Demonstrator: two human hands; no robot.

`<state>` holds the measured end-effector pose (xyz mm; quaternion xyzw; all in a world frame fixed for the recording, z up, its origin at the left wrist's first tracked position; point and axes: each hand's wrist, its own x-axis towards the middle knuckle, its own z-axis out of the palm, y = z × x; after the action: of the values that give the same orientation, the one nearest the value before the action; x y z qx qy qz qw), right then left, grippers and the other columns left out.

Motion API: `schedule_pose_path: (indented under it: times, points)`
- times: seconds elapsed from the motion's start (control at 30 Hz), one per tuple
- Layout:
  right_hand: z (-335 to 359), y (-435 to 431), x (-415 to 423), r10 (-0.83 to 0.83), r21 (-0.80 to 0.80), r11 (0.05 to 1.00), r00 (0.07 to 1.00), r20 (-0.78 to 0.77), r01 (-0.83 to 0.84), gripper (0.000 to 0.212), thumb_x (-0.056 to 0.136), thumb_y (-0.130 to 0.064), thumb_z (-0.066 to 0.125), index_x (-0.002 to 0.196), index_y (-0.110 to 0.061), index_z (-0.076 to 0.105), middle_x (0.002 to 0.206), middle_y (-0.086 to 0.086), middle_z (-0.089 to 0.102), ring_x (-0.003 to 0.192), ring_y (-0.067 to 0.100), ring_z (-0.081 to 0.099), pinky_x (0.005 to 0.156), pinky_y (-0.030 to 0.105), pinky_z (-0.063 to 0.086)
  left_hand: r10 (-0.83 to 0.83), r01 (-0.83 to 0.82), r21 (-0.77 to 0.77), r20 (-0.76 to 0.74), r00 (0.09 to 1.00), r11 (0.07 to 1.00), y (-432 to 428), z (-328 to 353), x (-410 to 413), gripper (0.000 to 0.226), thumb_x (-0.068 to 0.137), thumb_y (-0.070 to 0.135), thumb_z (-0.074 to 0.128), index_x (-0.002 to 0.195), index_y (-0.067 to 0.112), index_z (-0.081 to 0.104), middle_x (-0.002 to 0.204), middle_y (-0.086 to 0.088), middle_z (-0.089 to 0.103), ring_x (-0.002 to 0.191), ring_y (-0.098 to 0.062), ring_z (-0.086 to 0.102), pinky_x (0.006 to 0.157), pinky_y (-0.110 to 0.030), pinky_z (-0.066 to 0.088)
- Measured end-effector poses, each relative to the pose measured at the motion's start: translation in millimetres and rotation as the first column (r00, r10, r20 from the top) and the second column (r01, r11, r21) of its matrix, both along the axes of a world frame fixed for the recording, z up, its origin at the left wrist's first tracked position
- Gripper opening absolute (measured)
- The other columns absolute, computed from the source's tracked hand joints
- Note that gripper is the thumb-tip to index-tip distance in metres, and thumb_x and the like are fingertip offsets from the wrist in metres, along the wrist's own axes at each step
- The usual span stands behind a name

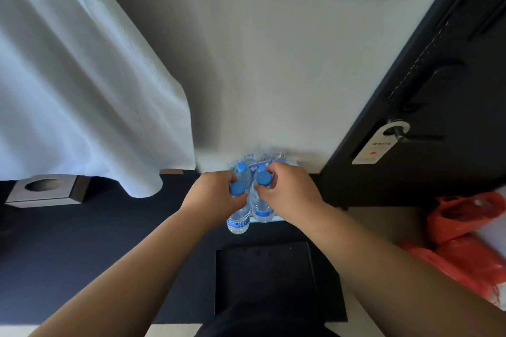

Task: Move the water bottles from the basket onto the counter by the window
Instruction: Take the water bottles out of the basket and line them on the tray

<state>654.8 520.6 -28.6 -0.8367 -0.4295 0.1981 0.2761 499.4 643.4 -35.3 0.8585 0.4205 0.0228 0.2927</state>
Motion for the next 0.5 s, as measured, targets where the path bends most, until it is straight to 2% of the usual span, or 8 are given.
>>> schedule_pose_path:
  times: [0.17,0.27,0.4,0.5]
  points:
    - [-44.9,-10.9,-17.4,0.047,-0.135,0.989,0.996,-0.079,-0.057,0.021,0.084,-0.043,0.073,0.082,-0.027,0.059,0.073,-0.006,0.062,0.067,0.011,0.06,0.057,0.034,0.049,-0.006,-0.004,-0.101,-0.103,0.995,0.995,-15.0,-50.2,-18.7,0.017,0.07,0.045,0.069,0.072,0.028,0.064,0.068,0.008,0.065,0.062,-0.009,0.062,0.054,-0.028,0.051]
    - [-78.3,-16.7,-31.5,0.05,-0.223,0.972,0.988,-0.143,-0.082,0.021,0.08,-0.044,0.074,0.083,-0.027,0.06,0.075,-0.008,0.062,0.071,0.012,0.062,0.062,0.034,0.053,-0.013,-0.014,-0.153,-0.175,0.984,0.988,-25.0,-81.2,-30.2,0.02,0.069,0.043,0.068,0.074,0.024,0.066,0.071,0.005,0.064,0.067,-0.013,0.063,0.056,-0.031,0.053]
    - [-121.9,-25.3,-46.1,-0.007,-0.34,0.936,0.963,-0.27,-0.089,0.023,0.074,-0.043,0.079,0.087,-0.03,0.063,0.08,-0.011,0.066,0.074,0.008,0.065,0.069,0.034,0.058,-0.051,-0.011,-0.232,-0.261,0.964,0.973,-37.4,-120.0,-45.4,0.021,0.072,0.043,0.07,0.084,0.026,0.071,0.08,0.008,0.067,0.074,-0.011,0.064,0.068,-0.034,0.061]
    - [-148.0,-32.6,-54.6,-0.053,-0.41,0.908,0.949,-0.31,-0.084,0.021,0.075,-0.041,0.079,0.088,-0.032,0.065,0.081,-0.012,0.068,0.073,0.006,0.065,0.067,0.033,0.059,-0.045,-0.036,-0.265,-0.292,0.955,0.963,-43.5,-143.2,-55.0,0.02,0.072,0.042,0.07,0.085,0.027,0.071,0.08,0.009,0.066,0.073,-0.009,0.064,0.065,-0.031,0.06]
